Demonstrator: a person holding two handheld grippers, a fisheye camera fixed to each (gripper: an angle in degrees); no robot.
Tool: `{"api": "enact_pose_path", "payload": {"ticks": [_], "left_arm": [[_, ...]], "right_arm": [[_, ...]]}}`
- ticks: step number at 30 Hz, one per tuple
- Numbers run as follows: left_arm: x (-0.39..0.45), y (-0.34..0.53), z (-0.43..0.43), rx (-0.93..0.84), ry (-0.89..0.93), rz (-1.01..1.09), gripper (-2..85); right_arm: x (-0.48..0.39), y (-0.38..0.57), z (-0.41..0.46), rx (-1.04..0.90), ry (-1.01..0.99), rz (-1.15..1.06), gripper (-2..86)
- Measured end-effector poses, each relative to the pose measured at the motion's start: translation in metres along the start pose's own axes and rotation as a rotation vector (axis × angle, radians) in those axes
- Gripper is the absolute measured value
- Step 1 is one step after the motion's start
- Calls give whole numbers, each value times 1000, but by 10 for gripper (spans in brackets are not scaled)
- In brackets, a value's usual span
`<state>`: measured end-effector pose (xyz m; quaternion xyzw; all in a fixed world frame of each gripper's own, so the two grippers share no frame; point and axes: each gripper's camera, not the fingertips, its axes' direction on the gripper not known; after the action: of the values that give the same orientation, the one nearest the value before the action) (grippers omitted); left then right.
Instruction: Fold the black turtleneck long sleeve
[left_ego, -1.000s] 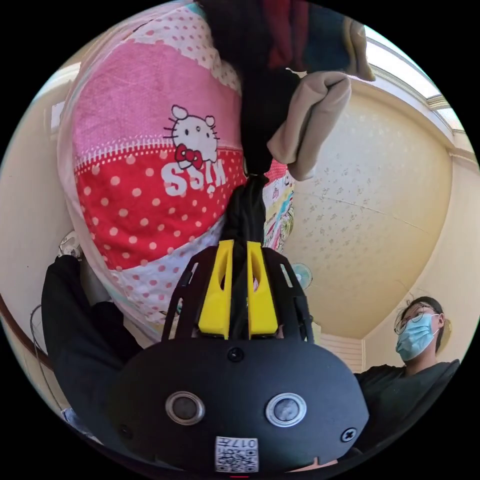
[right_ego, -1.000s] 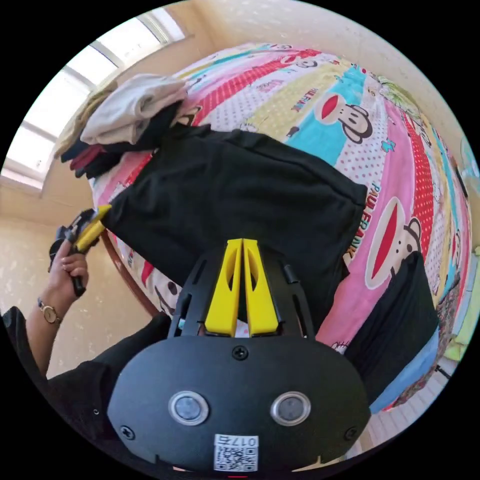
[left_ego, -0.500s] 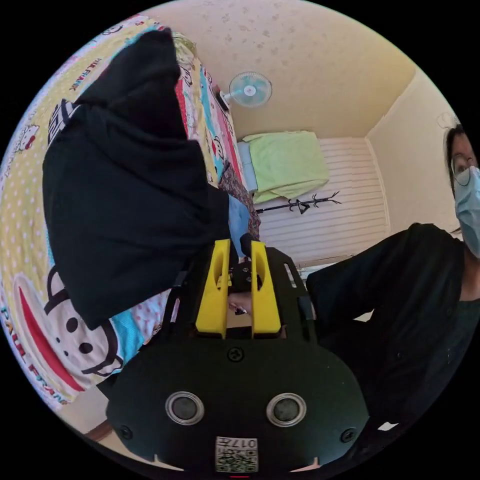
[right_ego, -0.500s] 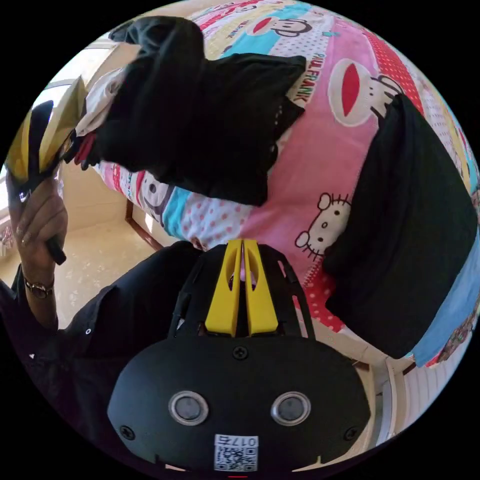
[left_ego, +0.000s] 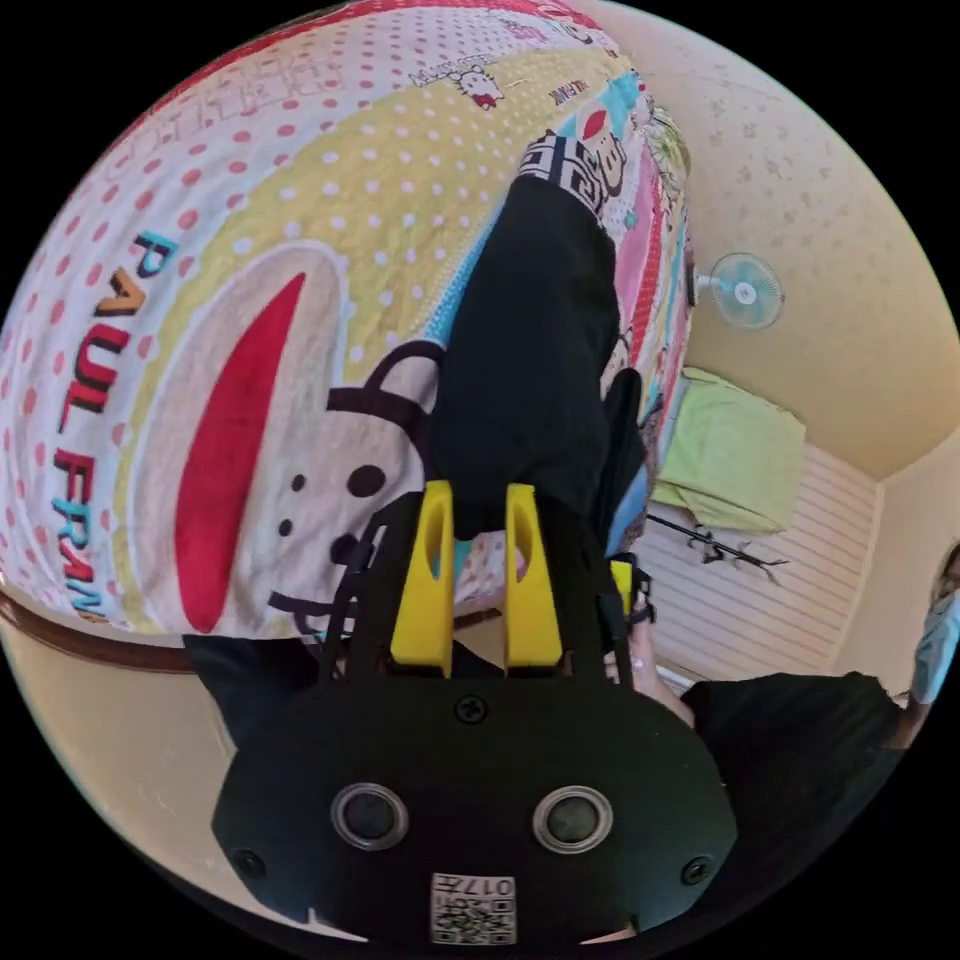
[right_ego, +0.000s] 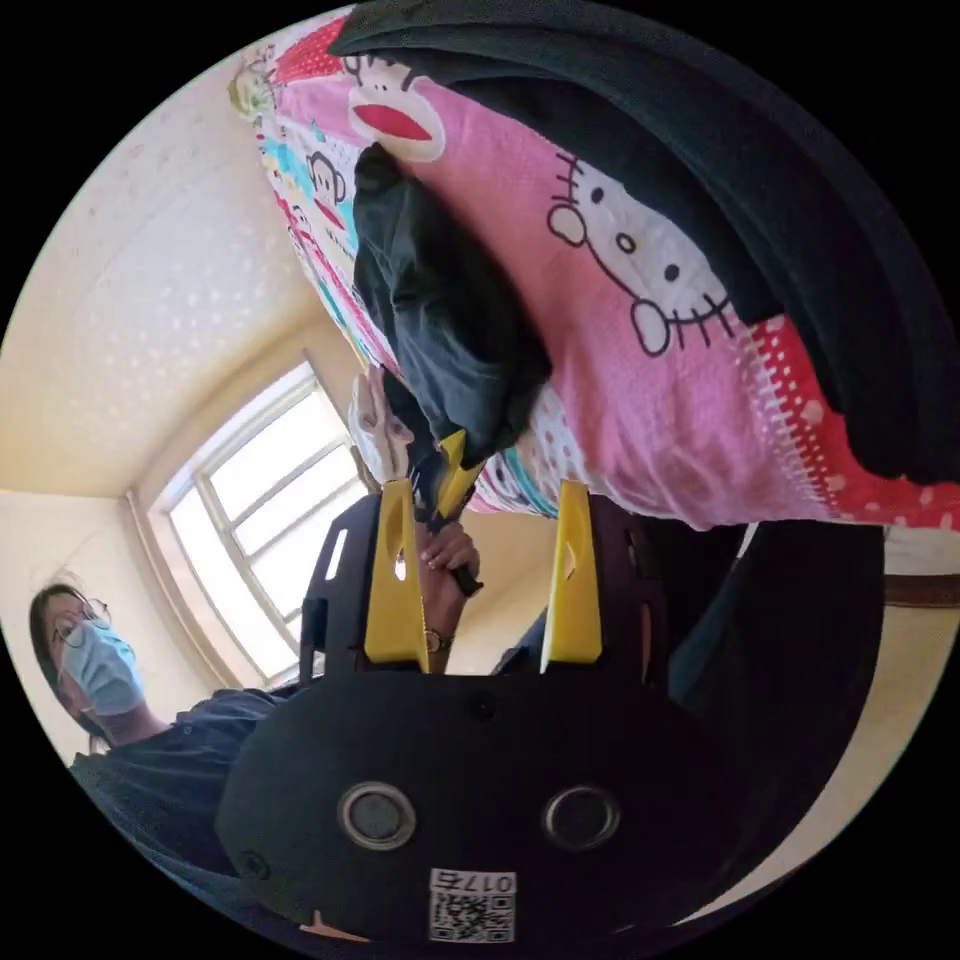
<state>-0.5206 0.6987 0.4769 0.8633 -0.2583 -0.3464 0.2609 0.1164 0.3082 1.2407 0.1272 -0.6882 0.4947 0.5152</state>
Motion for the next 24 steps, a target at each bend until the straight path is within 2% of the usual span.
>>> {"api": "enact_pose_path", "payload": {"ticks": [3,7,9,11,13,15,17,24], "left_arm": [[26,16,-4,13,176,-63,51],[94,34,-28,-7,188,30,50],[135,46,-62,3,118,95,49],[160,57,-95,27,51,127,49],[178,69,-132,62,74,169,48],[194,86,-182,107,150,213,47],[204,98,-221,161,185,247,48],[229,102,-400,414,245,414,49]], "right_arm": [[2,7,3,113,-223,102,207],[-17,6,14,126,-251,155,166],[-43,10,20,54,-252,177,85],[-74,22,26,-19,-207,204,69],[-119,36,39,-136,-128,120,54],[-181,60,69,-269,24,-63,38],[-217,76,102,-331,80,-142,31],[-328,113,283,-496,51,-401,22]]}}
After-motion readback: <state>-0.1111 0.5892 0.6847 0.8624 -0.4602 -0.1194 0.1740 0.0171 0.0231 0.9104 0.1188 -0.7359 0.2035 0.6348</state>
